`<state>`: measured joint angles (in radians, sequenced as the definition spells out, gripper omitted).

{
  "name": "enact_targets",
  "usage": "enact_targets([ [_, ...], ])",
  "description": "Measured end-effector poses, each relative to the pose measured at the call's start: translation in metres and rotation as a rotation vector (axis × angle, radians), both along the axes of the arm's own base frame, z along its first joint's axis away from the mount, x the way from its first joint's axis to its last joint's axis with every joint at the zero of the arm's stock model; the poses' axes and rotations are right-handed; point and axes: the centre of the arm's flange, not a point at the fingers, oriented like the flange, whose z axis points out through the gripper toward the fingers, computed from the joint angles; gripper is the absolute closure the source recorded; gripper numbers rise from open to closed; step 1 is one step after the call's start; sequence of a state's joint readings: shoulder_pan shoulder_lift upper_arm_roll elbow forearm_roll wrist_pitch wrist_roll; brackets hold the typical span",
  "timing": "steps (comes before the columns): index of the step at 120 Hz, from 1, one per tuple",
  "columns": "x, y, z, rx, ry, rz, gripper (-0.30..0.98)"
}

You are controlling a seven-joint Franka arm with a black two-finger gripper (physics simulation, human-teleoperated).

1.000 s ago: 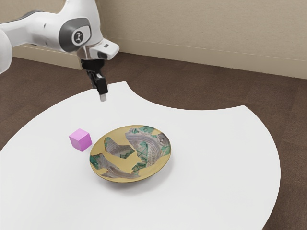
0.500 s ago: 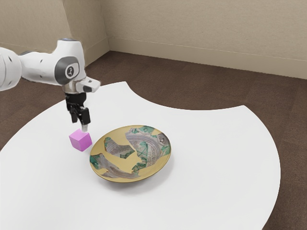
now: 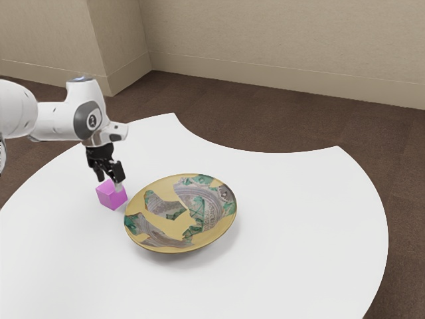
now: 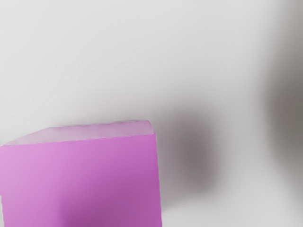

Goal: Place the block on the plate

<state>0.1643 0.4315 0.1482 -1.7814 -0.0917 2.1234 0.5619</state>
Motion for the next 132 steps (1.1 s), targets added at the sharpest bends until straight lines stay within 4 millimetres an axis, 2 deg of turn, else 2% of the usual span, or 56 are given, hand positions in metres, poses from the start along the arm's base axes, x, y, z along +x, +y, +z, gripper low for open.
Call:
enact_targets([
  [23,0.004,0.008,-0.017,0.004,0.002,0.018,-0.01],
  [37,0.008,0.013,-0.019,0.013,-0.004,0.023,0.0],
  [63,0.013,0.018,-0.035,0.02,0.008,0.023,0.0],
  [93,0.012,0.025,-0.052,0.015,0.027,0.034,0.0],
  [99,0.012,0.025,-0.053,0.014,0.028,0.035,0.03],
  [118,0.012,0.024,-0.053,0.013,0.028,0.033,0.23],
  [132,0.013,0.024,-0.053,0.016,0.028,0.033,0.27],
])
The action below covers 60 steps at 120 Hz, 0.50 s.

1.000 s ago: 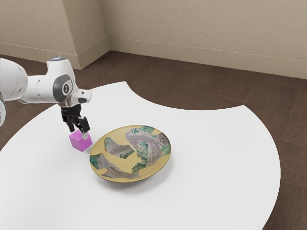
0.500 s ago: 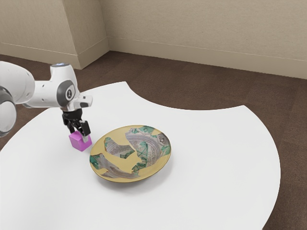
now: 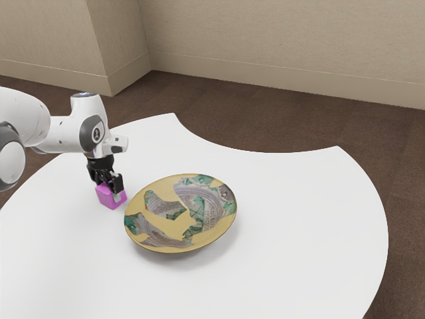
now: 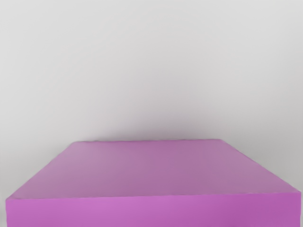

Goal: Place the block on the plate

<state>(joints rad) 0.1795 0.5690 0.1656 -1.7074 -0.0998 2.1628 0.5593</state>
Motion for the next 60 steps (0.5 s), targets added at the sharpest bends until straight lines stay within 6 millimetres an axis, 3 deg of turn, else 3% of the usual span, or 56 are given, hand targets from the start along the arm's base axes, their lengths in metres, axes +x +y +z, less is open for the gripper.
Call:
enact_targets([
  [25,0.003,-0.001,0.0,0.004,-0.006,-0.001,0.26],
  [45,0.009,-0.019,0.051,0.009,-0.074,-0.027,0.29],
  [60,0.011,-0.059,0.084,-0.005,-0.114,-0.085,0.29],
])
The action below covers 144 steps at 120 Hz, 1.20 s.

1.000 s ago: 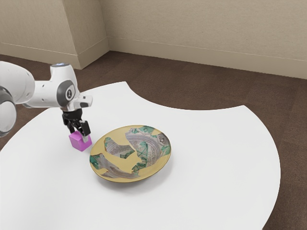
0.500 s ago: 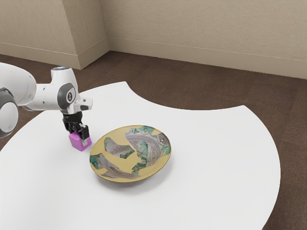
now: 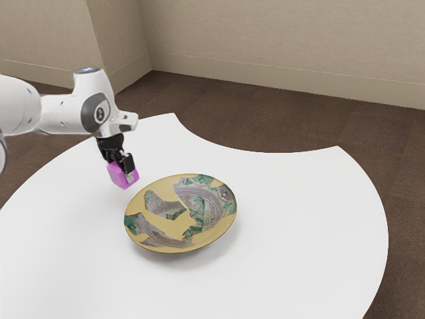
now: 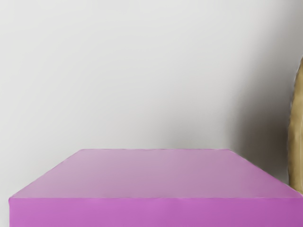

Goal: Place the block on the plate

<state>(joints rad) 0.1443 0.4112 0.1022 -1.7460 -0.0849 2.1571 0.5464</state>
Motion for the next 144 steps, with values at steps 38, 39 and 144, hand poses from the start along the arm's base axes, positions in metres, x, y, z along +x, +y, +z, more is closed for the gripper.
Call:
enact_targets([
  [38,-0.004,-0.109,0.027,-0.032,-0.021,-0.167,0.29],
  [39,-0.004,-0.112,0.027,-0.033,-0.021,-0.172,0.29],
  [144,-0.024,-0.22,0.082,0.032,-0.025,-0.406,0.03],
])
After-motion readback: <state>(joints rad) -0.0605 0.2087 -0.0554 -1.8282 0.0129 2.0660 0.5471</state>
